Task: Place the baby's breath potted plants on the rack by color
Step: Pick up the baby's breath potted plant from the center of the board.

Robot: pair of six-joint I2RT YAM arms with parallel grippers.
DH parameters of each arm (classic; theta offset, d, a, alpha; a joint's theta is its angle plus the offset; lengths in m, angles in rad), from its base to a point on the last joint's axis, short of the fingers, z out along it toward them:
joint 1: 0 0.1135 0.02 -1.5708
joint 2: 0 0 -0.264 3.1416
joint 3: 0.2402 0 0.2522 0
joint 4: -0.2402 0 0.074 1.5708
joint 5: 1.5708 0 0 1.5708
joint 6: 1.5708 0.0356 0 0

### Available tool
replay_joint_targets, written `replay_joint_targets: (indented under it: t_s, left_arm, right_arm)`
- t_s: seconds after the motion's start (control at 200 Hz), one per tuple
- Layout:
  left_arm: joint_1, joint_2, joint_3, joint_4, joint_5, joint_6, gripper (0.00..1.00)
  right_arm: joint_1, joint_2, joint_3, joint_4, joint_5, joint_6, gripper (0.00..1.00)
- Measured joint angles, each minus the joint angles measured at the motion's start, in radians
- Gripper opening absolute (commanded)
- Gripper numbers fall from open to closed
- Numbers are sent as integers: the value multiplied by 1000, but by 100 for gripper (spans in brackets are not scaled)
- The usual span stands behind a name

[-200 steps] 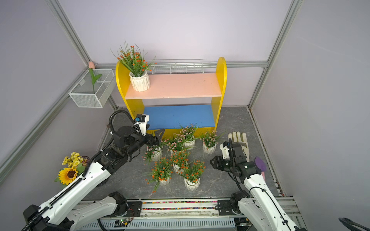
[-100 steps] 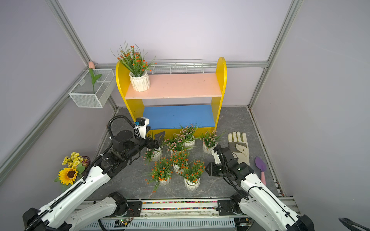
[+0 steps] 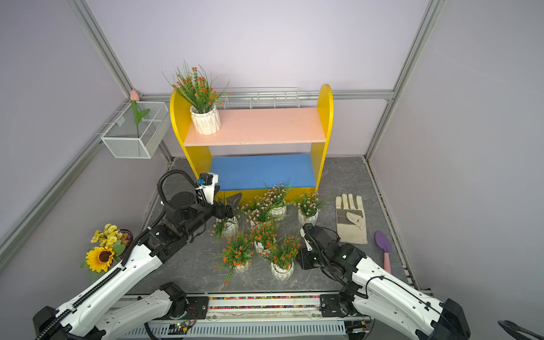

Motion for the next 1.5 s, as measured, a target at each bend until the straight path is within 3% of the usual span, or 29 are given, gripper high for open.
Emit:
replay_joint_targets:
  t_s: [0.375, 1.14, 1.5]
  left_arm:
    - [0, -22, 0, -6, -11, 0, 100]
    - [0, -42, -6, -23, -18, 0, 100]
    - [0, -56, -7, -29, -18, 0, 100]
  right_arm:
    - [135, 48, 42, 0, 113, 58, 32]
    - [207, 156, 63, 38, 160, 93, 28]
    - [216, 192, 72, 53, 182, 105, 20]
